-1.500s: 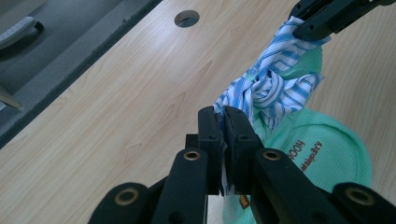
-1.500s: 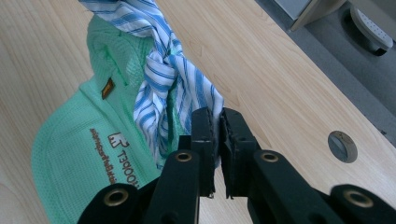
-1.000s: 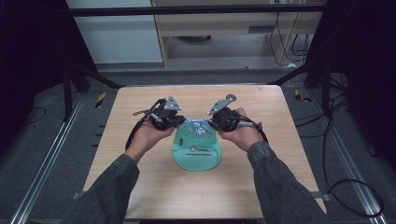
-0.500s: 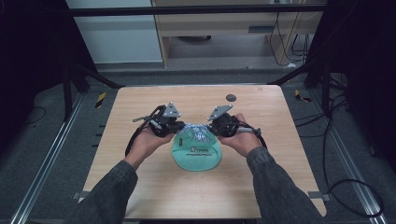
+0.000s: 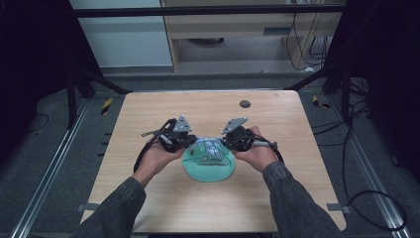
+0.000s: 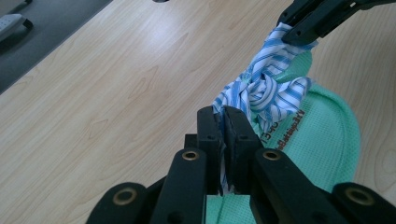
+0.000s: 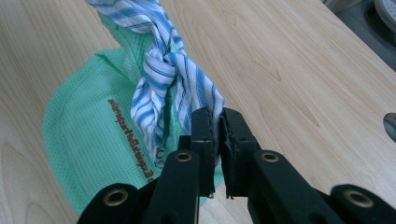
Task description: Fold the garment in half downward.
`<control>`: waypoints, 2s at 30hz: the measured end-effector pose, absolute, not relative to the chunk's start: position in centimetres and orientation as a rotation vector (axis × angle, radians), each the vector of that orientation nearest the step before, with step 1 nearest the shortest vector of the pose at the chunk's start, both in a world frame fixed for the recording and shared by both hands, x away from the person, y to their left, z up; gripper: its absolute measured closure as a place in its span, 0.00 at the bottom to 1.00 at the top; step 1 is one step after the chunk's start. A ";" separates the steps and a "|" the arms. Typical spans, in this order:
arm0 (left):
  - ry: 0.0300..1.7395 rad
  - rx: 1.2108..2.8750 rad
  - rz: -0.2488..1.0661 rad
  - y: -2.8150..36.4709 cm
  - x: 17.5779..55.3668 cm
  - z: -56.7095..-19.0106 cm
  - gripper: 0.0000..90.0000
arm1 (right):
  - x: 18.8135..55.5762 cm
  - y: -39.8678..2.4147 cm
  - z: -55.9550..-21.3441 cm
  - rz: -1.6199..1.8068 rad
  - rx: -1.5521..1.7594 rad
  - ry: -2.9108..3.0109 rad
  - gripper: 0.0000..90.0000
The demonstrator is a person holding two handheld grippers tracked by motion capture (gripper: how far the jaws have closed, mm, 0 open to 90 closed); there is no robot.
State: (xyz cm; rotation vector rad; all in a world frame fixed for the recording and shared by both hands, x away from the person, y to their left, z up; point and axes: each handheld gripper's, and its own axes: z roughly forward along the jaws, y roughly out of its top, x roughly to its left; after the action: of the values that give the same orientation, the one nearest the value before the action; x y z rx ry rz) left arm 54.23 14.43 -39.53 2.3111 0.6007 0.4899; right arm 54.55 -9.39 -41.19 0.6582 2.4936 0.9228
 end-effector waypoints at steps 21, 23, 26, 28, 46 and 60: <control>0.601 2.277 0.490 14.7 52.4 -41.4 0.95 | 52.5 -9.2 -42.4 0.931 0.629 2.506 0.93; 0.597 2.274 0.483 14.8 52.1 -41.8 0.95 | 52.2 -9.3 -42.7 0.929 0.627 2.508 0.93; 0.592 2.283 0.472 14.8 51.8 -42.3 0.95 | 51.8 -9.4 -43.1 0.923 0.625 2.517 0.93; 0.594 2.282 0.467 14.7 51.7 -42.4 0.95 | 51.7 -9.4 -43.2 0.923 0.626 2.518 0.93; 0.551 2.309 0.418 14.9 50.2 -44.2 0.95 | 49.7 -9.3 -44.4 0.915 0.603 2.538 0.92; 0.520 2.336 0.386 15.1 49.2 -45.4 0.95 | 48.5 -9.3 -45.3 0.902 0.591 2.567 0.90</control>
State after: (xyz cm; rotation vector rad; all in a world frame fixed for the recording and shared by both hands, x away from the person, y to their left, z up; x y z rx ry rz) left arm 49.22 15.08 -45.43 2.3358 0.5197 0.3858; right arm 48.46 -9.26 -45.31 0.5907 2.5671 0.9020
